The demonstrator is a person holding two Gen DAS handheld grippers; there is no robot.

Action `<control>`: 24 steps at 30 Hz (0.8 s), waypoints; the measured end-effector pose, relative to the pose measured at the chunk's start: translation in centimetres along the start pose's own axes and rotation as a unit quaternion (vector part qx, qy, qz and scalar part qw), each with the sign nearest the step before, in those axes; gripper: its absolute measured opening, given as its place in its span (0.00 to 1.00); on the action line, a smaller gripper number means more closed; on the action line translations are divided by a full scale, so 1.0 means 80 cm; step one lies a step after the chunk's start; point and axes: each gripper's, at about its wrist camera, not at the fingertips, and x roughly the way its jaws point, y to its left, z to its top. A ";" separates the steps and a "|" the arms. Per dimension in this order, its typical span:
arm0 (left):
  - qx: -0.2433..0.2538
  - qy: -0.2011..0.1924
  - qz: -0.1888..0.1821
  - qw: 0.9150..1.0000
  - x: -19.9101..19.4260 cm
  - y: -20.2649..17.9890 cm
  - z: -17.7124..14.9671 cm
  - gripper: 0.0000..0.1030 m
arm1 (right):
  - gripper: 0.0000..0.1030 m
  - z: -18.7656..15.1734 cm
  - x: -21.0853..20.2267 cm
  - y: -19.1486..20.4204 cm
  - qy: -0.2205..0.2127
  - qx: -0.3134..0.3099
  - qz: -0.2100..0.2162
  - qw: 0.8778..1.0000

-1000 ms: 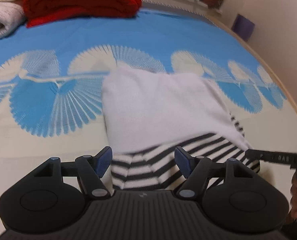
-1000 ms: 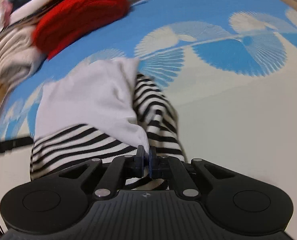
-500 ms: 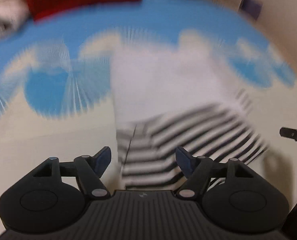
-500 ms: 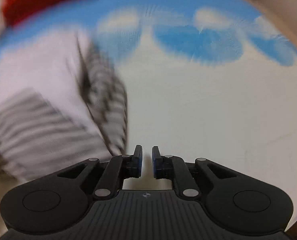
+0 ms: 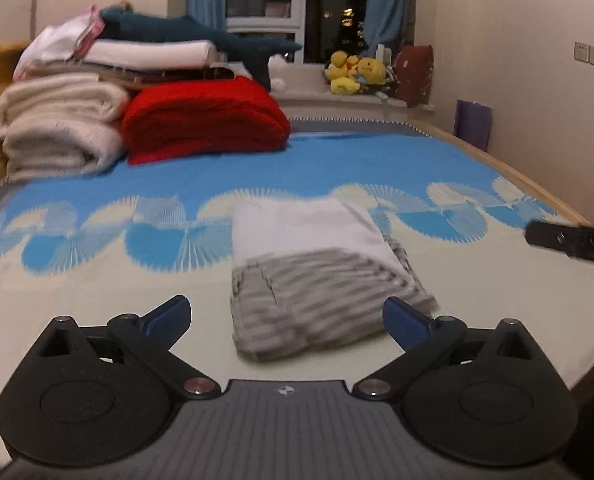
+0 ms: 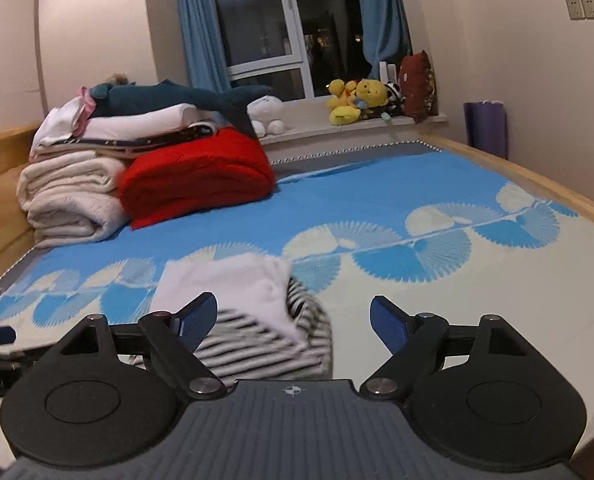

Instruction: Fold small clothes

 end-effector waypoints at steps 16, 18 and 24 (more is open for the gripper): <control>-0.073 0.039 0.049 0.995 -0.006 0.009 -0.025 0.99 | 0.82 -0.030 -0.026 0.054 0.010 -0.069 -0.013 0.997; -0.059 0.035 0.049 0.996 -0.004 0.006 -0.028 0.99 | 0.82 -0.032 -0.021 0.060 0.016 -0.078 -0.011 0.997; -0.049 0.034 0.045 0.997 0.012 0.014 -0.029 0.99 | 0.82 -0.038 -0.002 0.078 0.036 -0.092 -0.004 0.995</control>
